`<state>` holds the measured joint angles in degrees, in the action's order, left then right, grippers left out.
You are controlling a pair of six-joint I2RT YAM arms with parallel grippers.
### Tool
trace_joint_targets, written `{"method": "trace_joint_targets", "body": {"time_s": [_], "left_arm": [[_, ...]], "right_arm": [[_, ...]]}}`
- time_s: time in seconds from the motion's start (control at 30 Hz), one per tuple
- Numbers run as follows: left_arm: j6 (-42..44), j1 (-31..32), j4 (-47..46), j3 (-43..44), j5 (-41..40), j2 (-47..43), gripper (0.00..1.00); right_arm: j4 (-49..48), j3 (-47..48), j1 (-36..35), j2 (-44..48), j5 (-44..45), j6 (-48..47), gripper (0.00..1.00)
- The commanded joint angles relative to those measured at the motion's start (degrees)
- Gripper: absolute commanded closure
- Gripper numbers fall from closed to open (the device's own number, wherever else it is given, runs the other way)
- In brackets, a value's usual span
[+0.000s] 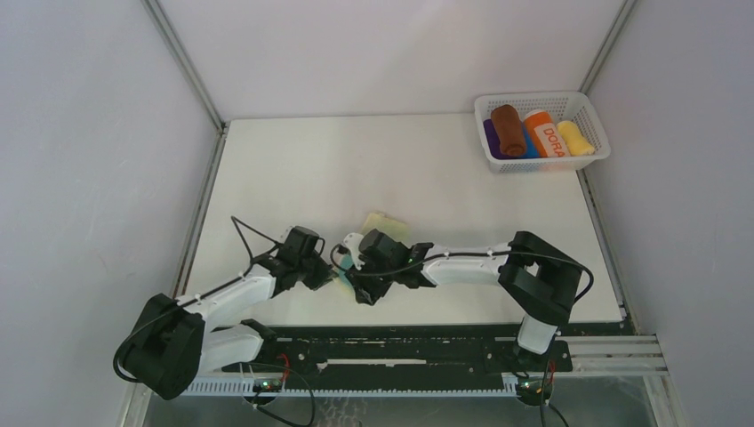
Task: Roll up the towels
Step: Roll the towel at the center of the board.
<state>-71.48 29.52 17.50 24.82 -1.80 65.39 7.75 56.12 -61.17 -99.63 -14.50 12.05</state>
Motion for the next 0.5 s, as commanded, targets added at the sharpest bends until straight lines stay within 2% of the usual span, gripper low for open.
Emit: {"method": "trace_joint_targets", "body": {"time_s": [0.0,0.17,0.33,0.47], "left_arm": [[-1.31,0.54,2.84,3.38,0.45,-1.1,1.0],[-3.08,0.54,3.91,3.43,0.62,-1.77,1.0],[-5.1,0.52,4.12,3.3,1.3,-1.23,1.0],[-6.43,0.52,4.12,3.44,1.69,-1.2,0.99]], "right_arm": [[0.82,1.36,-3.59,2.15,12.04,-6.12,0.55],[2.08,3.0,-6.77,-0.82,17.89,-8.44,0.55],[3.9,5.13,-9.5,-3.97,21.69,-10.11,0.59],[4.94,6.16,-10.33,-5.2,23.63,-10.11,0.7]]}}
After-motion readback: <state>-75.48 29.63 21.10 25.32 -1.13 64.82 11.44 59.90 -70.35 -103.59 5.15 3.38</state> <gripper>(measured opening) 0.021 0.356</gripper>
